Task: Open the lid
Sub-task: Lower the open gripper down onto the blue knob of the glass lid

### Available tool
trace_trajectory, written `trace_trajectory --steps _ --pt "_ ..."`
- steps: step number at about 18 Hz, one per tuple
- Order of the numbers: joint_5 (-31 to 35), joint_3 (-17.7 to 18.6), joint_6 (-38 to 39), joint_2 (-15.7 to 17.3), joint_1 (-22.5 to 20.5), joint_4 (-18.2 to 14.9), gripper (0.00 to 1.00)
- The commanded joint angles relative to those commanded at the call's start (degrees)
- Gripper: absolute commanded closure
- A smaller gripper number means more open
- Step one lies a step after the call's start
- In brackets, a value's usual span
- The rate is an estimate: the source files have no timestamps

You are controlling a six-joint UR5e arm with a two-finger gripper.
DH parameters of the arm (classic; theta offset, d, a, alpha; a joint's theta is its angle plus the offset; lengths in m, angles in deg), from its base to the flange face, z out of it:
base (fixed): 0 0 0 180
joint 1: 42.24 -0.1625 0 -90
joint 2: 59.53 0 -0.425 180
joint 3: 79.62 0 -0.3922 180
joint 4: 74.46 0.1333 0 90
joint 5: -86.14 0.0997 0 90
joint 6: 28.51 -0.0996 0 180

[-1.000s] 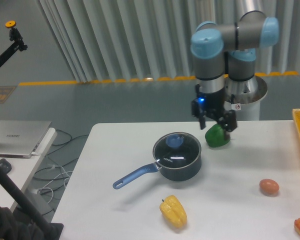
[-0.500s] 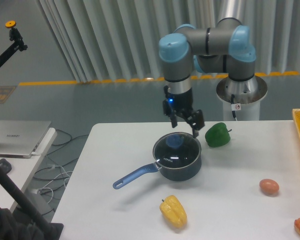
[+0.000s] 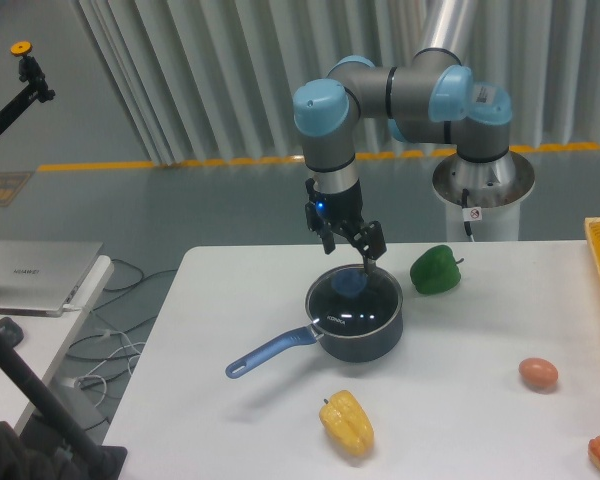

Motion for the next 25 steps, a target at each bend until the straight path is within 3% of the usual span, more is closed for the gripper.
trace_trajectory --steps 7,25 --pt "-0.09 -0.61 5.89 -0.35 -0.26 0.53 0.0" --pt "0.26 -3.16 7.39 -4.92 -0.7 0.79 0.0"
